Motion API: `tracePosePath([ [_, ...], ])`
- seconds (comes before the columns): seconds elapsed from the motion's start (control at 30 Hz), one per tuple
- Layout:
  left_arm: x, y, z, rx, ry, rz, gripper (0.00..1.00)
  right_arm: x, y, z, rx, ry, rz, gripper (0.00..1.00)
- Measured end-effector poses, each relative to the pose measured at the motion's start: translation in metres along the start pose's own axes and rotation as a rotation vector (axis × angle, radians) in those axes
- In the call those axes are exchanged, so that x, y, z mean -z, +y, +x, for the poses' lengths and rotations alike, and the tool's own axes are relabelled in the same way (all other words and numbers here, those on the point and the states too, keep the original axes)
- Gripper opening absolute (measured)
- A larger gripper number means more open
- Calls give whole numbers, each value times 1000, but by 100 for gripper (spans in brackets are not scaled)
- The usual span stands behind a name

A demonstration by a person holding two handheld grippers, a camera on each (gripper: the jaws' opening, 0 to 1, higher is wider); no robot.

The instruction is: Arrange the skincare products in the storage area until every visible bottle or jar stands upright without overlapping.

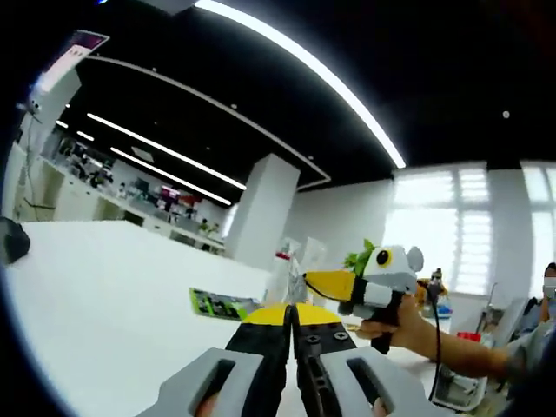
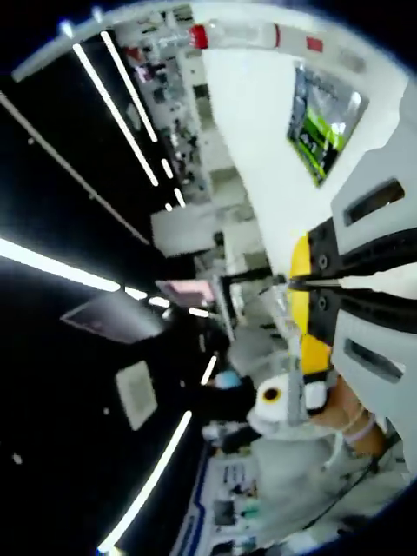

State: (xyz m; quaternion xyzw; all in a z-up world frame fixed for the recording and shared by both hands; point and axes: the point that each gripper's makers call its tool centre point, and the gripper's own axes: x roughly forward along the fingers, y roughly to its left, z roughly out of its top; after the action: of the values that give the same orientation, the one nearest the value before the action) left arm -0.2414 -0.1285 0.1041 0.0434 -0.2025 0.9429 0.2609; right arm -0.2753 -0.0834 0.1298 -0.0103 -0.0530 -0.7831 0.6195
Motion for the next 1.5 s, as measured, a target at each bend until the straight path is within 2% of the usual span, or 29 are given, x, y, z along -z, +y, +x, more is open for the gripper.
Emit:
tracePosePath([
  [0.03,-2,2,-1,-14,-14,10,0,1,-1,0,15,10,-14,1],
  [0.1,-3,7,-3,-47,-27,37,0,-2,2,0,-6,-17,23,5],
  [0.2,-6,21,-8,-172,-49,182,0,-5,7,1,-45,-42,100,14],
  [0.23,-7,21,-9,-209,-67,237,0,-3,9,2,-62,-33,124,17],
  [0.3,-7,21,-10,-257,-67,319,0,4,14,4,-87,2,169,21],
  [0.4,-6,12,-10,-323,-86,539,0,13,22,8,-120,30,242,26],
  [0.43,-5,6,-11,-348,-91,649,0,14,26,9,-140,30,284,28],
  [0.5,0,2,-10,-371,-86,761,0,14,32,10,-176,31,343,33],
  [0.53,1,-2,-10,-378,-97,834,0,14,39,10,-208,41,407,35],
  [0.63,2,-1,-11,-415,-84,947,0,13,48,9,-263,61,512,39],
  [0.73,5,-3,-10,-444,-74,1061,0,17,47,10,-263,90,533,43],
  [0.9,14,-7,-9,-464,-47,1182,0,31,44,9,-234,160,566,28],
  [0.97,14,-8,-8,-462,-47,1193,0,33,43,8,-226,175,566,23],
  [1.07,15,-7,-7,-460,-42,1211,0,35,43,7,-221,186,579,20],
  [1.17,18,-11,-6,-460,-36,1301,0,36,40,6,-205,188,599,17],
  [1.33,19,-11,-5,-451,-42,1255,0,33,42,5,-212,186,631,8],
  [1.43,20,-12,-4,-446,-46,1277,0,29,36,3,-189,166,625,1],
  [1.5,20,-16,-3,-431,-64,1284,0,29,31,3,-171,167,626,0],
])
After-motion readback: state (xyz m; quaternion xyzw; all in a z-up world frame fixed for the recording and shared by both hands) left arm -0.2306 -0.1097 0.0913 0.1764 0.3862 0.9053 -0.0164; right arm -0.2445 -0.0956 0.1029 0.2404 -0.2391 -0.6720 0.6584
